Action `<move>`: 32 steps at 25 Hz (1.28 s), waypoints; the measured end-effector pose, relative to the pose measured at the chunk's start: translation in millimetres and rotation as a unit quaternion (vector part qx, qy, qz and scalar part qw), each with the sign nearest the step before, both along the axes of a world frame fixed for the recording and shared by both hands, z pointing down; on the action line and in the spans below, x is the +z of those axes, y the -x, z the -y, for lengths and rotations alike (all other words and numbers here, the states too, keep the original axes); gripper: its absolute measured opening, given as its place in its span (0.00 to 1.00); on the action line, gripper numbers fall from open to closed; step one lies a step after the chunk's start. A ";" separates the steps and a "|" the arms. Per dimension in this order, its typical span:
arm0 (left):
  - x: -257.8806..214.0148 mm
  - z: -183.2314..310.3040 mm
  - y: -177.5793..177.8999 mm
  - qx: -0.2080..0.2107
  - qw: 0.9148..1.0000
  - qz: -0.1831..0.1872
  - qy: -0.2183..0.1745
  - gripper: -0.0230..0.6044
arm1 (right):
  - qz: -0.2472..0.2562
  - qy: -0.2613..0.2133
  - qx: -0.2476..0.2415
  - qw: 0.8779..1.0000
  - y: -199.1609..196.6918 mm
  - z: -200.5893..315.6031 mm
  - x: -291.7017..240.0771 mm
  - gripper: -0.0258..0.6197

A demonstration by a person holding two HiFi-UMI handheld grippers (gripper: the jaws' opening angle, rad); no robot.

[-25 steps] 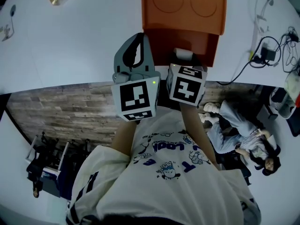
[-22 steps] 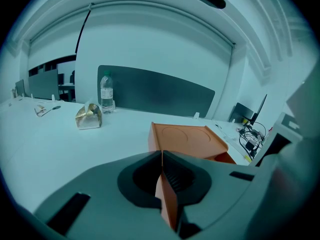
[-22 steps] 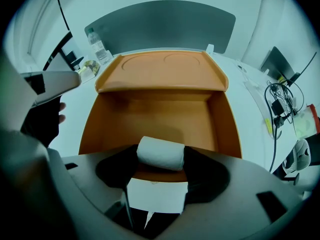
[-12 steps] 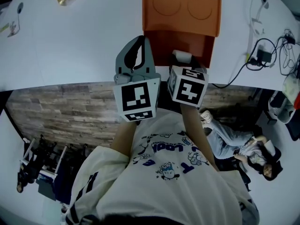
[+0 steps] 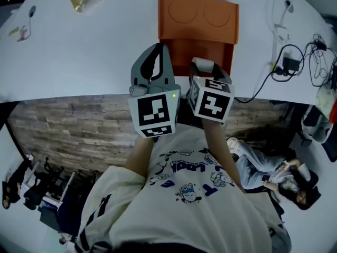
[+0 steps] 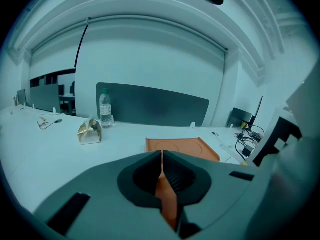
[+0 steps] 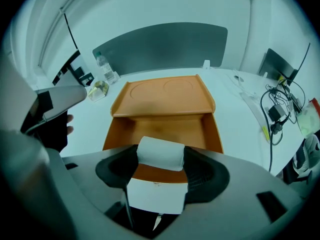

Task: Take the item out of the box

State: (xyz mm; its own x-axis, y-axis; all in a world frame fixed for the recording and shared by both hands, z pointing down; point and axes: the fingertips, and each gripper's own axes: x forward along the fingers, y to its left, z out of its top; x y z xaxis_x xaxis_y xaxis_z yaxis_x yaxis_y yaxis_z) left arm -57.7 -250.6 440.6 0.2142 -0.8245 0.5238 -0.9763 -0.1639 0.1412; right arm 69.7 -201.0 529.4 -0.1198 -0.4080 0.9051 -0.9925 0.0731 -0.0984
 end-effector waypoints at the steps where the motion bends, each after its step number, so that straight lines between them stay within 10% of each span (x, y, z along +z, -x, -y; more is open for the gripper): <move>1: -2.7 -0.7 -0.9 0.000 1.000 0.000 -0.003 0.07 | 0.000 -0.005 0.000 1.000 -0.9 0.8 -2.4 0.48; 32: -79.2 -18.1 -17.6 0.005 0.996 0.007 -0.088 0.07 | 0.028 -0.151 0.000 0.988 -7.4 15.8 -101.8 0.48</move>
State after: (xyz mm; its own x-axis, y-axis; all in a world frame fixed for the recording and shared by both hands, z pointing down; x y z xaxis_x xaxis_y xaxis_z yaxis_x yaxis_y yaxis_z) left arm -40.1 -232.5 361.4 0.2169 -0.9011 0.3754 -0.9761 -0.1953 0.0950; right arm 77.1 -216.8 427.6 -0.1659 -0.6589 0.7337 -0.9861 0.1070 -0.1269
